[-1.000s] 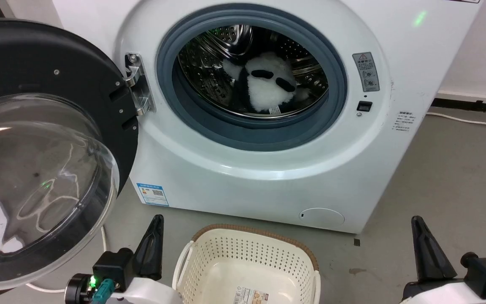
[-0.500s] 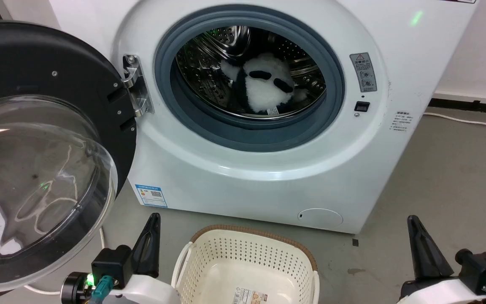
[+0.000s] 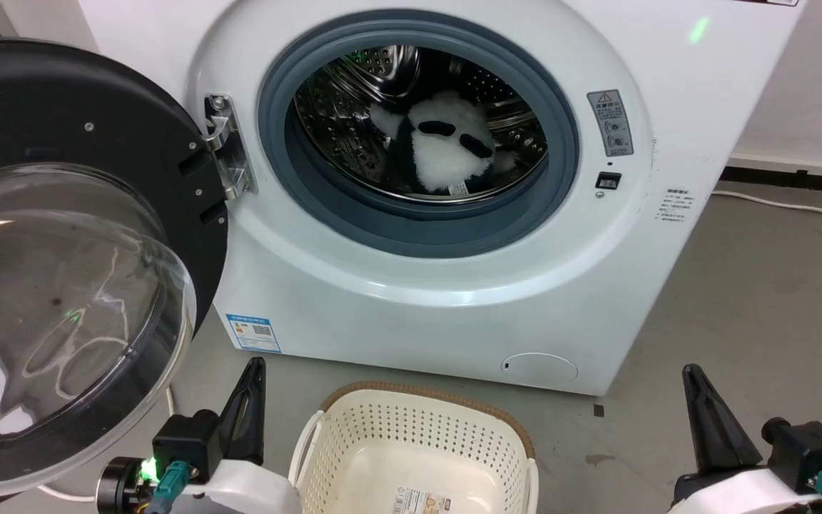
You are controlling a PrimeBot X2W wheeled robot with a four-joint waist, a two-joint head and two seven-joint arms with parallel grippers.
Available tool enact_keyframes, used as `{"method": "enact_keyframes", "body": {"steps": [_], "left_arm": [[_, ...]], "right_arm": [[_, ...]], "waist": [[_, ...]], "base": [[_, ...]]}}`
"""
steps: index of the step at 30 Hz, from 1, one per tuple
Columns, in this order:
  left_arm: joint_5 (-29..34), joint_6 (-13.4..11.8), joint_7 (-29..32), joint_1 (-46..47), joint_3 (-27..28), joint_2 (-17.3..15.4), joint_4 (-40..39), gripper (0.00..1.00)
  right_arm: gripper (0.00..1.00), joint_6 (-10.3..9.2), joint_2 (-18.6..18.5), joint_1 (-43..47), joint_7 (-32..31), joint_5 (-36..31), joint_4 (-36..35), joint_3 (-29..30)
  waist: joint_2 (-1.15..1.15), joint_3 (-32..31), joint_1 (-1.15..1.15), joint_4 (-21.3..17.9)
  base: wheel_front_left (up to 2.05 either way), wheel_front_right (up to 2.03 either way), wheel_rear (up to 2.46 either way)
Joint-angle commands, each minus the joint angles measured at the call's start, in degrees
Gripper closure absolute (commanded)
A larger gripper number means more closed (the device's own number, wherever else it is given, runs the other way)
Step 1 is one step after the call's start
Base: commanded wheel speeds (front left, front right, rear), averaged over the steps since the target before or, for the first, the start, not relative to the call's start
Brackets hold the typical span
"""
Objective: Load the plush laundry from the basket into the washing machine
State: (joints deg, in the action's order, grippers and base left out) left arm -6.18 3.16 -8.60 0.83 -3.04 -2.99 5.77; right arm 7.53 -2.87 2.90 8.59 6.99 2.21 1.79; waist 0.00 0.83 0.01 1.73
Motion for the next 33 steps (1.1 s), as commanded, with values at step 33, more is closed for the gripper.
{"method": "enact_keyframes", "body": {"steps": [33], "left_arm": [[3.5, -1.8, 4.8, -0.6, 1.7, 0.1, -3.3, 1.00]], "right_arm": [[1.00, -0.03, 0.0, -2.0, -4.8, -4.0, -1.4, -1.0]], "waist": [[0.00, -0.5, 0.00, -0.9]], "base": [[0.00, 0.00, 0.00]]}}
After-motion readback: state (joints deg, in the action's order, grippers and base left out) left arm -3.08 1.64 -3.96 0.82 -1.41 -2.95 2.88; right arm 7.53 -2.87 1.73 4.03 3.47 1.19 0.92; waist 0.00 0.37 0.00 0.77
